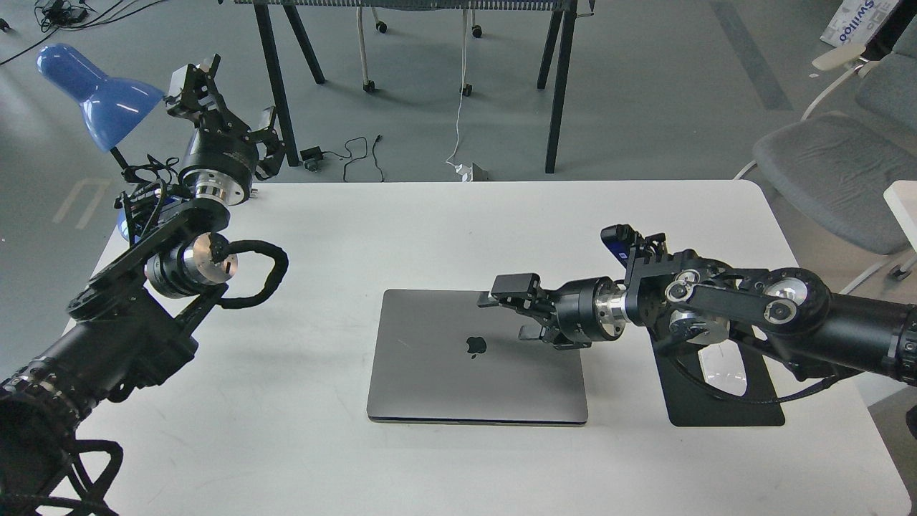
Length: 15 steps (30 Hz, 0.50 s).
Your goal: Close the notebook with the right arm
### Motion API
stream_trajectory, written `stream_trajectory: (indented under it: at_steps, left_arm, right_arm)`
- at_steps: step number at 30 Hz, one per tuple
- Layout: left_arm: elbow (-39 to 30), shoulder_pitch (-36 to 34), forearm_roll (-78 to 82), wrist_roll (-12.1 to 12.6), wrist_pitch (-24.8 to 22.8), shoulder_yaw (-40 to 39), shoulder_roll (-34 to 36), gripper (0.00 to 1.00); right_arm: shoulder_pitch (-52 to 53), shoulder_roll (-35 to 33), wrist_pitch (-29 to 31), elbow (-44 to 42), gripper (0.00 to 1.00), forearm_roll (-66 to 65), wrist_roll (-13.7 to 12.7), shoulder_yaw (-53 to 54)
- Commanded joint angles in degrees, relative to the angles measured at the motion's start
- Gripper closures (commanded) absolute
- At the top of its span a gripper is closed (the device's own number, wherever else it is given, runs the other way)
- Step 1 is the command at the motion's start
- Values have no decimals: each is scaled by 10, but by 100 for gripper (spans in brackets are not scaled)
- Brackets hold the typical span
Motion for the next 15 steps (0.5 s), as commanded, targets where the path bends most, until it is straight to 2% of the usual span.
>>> stream_trajectory:
  at_steps: [1, 8, 15]
  left_arm:
    - [0, -1, 0, 0, 0, 0, 0, 0]
    - [1, 0, 0, 0, 0, 0, 0, 0]
    - [0, -1, 0, 0, 0, 0, 0, 0]
  right_arm:
    - [2, 2, 0, -32, 0, 0, -1, 129]
    - [-12, 10, -5, -125, 0, 1, 5, 337]
    - [-72, 26, -9, -149, 0, 57, 6, 527]
